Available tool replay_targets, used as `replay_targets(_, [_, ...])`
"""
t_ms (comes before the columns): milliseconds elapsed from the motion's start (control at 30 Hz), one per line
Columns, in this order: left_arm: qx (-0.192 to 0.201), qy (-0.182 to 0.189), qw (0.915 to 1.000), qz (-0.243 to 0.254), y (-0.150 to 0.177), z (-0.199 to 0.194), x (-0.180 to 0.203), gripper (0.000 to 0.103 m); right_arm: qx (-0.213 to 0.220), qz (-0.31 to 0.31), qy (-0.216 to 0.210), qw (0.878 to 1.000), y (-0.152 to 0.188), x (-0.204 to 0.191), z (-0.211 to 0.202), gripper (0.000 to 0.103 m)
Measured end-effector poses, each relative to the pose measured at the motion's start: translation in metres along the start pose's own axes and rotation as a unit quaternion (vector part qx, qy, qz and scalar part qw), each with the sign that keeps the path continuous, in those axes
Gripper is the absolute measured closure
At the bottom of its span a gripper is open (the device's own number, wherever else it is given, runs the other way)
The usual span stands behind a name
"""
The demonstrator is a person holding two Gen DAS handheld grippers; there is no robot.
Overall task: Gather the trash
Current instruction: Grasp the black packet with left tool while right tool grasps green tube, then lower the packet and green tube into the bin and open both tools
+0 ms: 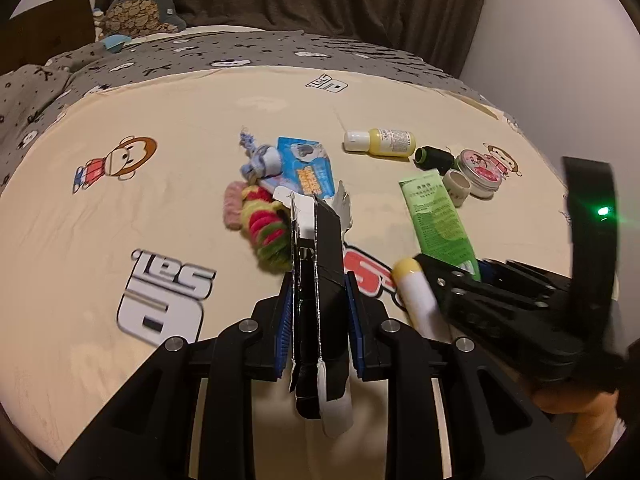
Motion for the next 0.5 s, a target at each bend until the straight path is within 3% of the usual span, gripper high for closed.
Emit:
replay_targets(100, [0.003,0.001,1.0000,-0.002,0.007,-0.011,-0.002,0.080,-0.002,-0.011,-0.008,1.000,0.002,-0.003,-0.010,0.084])
replay_targets(500, [0.044,0.028,0.9985,0.017,0.038,-0.086,0.026,0.080,0.052,-0.043,-0.008,0.998,0.035,-0.015,-0.112,0.085])
Point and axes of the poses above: each gripper's, at about its wrist camera, not at the fingertips, and z roughly the way its jaws point, x to its right, y to its underside, the point moved 3 cm from there along z, roughly the way its jaws point, and after that the axes turned 14 degrees about -y, right-handed, at the moved point
